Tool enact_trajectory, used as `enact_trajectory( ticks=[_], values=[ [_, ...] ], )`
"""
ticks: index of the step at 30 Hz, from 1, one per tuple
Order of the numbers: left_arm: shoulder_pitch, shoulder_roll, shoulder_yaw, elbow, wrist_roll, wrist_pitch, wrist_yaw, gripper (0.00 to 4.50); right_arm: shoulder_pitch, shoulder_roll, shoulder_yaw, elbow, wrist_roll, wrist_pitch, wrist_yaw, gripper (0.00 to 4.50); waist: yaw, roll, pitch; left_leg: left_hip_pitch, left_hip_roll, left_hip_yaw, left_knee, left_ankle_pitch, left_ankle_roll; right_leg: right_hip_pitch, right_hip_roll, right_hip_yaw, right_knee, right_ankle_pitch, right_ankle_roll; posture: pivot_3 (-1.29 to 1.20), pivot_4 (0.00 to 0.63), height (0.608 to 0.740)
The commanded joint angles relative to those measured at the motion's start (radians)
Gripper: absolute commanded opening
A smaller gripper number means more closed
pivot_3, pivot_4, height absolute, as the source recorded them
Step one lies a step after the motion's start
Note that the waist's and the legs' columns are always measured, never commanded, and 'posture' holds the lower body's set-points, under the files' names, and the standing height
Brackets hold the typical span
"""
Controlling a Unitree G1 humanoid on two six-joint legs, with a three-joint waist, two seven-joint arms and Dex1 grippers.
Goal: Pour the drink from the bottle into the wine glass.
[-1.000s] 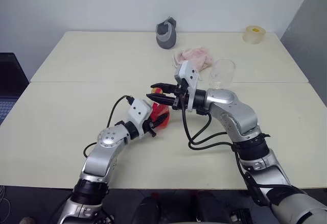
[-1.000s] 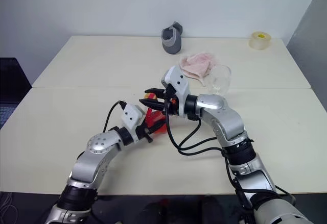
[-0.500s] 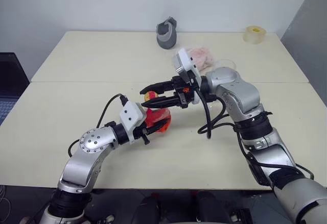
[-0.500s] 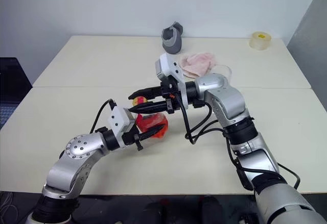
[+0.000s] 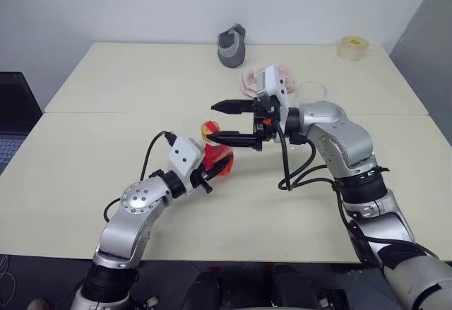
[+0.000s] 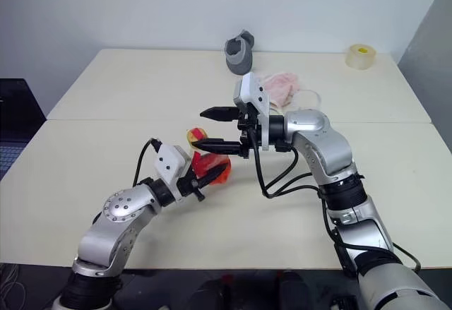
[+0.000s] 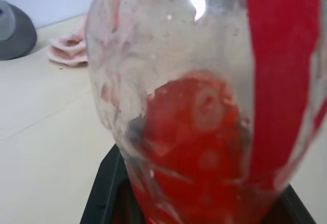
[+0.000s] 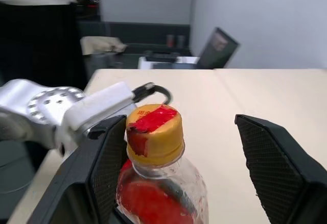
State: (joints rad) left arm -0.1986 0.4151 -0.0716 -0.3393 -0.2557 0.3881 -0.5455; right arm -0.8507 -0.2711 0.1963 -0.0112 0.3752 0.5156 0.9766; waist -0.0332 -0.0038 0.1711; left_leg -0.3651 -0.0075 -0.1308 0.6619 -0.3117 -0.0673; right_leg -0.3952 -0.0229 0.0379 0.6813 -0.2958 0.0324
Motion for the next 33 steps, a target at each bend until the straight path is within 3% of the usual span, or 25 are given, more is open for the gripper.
enact_trajectory(
  ticks=[1,9,18,24,33],
  values=[
    [-0.029,-0.019,0.018,-0.006,0.009,-0.016,0.031,1.55,0.017,0.014,-0.046,-0.061,-0.023,0.006,-0.124,3.59,-0.001,0.0,0.0,0.0,0.0,0.0,0.0,0.0,0.0,0.0,0.0,0.0,0.0,0.0,0.0,0.0,0.15,0.74],
    [-0.099,-0.069,0.001,0.088,0.035,-0.043,0.065,1.55,0.04,0.065,-0.017,-0.104,-0.026,0.026,-0.235,3.59,0.001,0.0,0.0,0.0,0.0,0.001,0.0,0.0,0.0,0.0,0.0,0.0,0.0,0.0,0.0,0.0,0.15,0.74],
    [-0.141,-0.101,-0.011,0.141,0.054,-0.07,0.058,1.55,0.01,0.126,-0.002,-0.02,-0.076,-0.026,-0.295,3.59,0.0,0.0,0.0,0.0,0.0,0.001,0.0,0.0,0.0,0.0,0.0,0.0,0.0,0.0,0.0,0.0,0.15,0.74],
    [-0.128,-0.097,0.002,0.122,0.044,-0.053,0.055,1.55,-0.003,0.081,-0.043,0.048,-0.112,-0.066,-0.311,3.59,0.0,0.0,0.0,0.0,0.0,0.001,0.0,0.0,0.0,0.0,0.0,0.0,0.0,0.0,0.0,0.0,0.15,0.74],
    [-0.039,-0.066,0.019,0.027,0.027,-0.016,0.042,1.55,0.114,-0.103,-0.085,-0.098,-0.022,0.01,-0.207,3.59,0.001,0.0,0.0,-0.001,0.0,0.001,0.0,0.0,0.0,0.0,-0.001,0.001,-0.001,0.0,0.0,0.0,0.15,0.74]
  ],
)
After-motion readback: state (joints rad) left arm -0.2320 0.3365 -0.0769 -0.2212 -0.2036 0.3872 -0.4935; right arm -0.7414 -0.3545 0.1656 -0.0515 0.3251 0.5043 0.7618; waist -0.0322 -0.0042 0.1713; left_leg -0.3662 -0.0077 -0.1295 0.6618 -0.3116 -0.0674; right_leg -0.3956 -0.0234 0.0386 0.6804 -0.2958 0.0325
